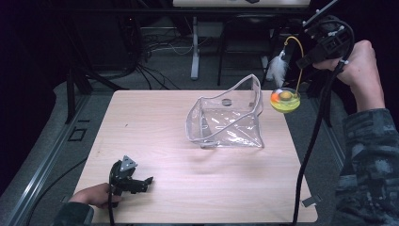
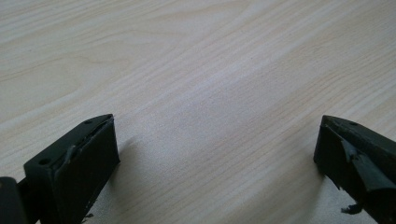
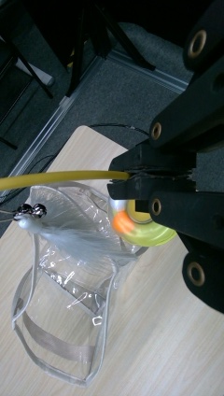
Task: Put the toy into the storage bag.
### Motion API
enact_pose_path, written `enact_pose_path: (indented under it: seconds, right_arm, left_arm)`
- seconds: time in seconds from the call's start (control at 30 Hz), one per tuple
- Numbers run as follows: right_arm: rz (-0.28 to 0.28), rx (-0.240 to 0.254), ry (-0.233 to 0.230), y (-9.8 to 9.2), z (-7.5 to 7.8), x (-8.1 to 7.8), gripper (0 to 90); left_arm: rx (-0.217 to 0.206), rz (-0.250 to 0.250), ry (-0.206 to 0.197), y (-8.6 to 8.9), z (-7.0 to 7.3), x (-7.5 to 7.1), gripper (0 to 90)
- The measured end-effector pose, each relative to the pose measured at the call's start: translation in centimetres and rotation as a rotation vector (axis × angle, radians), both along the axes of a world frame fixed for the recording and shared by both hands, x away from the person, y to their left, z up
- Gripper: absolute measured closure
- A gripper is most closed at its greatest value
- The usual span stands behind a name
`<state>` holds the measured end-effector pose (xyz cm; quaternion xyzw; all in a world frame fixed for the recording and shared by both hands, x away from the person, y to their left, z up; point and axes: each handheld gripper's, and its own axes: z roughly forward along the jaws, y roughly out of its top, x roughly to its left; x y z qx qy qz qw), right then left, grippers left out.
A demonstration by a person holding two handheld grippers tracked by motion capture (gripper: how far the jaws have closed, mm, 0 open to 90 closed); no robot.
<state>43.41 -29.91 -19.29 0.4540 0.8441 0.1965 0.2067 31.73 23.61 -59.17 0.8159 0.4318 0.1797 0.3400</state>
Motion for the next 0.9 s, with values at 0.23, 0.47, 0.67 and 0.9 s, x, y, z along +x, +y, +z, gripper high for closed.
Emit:
enact_pose_path:
  seconds: [0.23,0.47,0.67,0.9]
  right_arm:
    - [0.015,0.0,-0.01,1.2,0.6,0.6,88.2]
    - [0.025,0.0,-0.011,2.1,0.9,1.1,88.2]
    - [0.039,-0.007,-0.015,3.0,1.3,1.4,88.2]
    - [0.054,0.003,-0.022,4.1,1.6,1.7,88.2]
  left_arm:
    - [0.0,0.0,0.0,0.0,0.0,0.0,0.0]
    - [0.0,0.0,0.0,0.0,0.0,0.0,0.0]
    - [0.0,0.0,0.0,0.0,0.0,0.0,0.0]
    - [0.0,0.0,0.0,0.0,0.0,0.0,0.0]
